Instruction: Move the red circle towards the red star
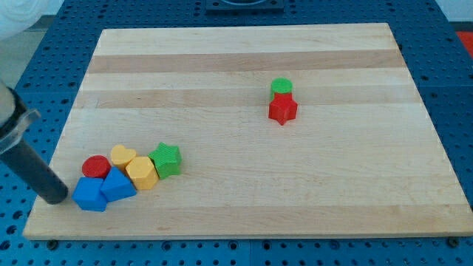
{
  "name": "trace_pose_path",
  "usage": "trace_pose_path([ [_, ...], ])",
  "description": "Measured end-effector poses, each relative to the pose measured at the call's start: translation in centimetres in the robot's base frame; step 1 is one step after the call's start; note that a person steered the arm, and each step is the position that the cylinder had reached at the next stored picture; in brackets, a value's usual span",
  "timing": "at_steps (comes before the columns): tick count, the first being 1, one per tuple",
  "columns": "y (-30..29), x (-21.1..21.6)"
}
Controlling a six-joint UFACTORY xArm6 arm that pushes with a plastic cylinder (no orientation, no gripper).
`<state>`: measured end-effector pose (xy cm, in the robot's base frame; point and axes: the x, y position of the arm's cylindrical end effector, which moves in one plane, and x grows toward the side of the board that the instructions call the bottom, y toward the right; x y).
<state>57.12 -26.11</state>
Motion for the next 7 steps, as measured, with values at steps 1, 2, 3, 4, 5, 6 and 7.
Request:
trace_pose_path([
  [1,2.5,-0.8],
  [2,3.9,-1.6],
  [3,5.0,-2.2],
  [4,5.3,-4.0],
  [5,5.3,-7.0],
  [6,5.3,-10.2],
  [7,5.3,-13.0],
])
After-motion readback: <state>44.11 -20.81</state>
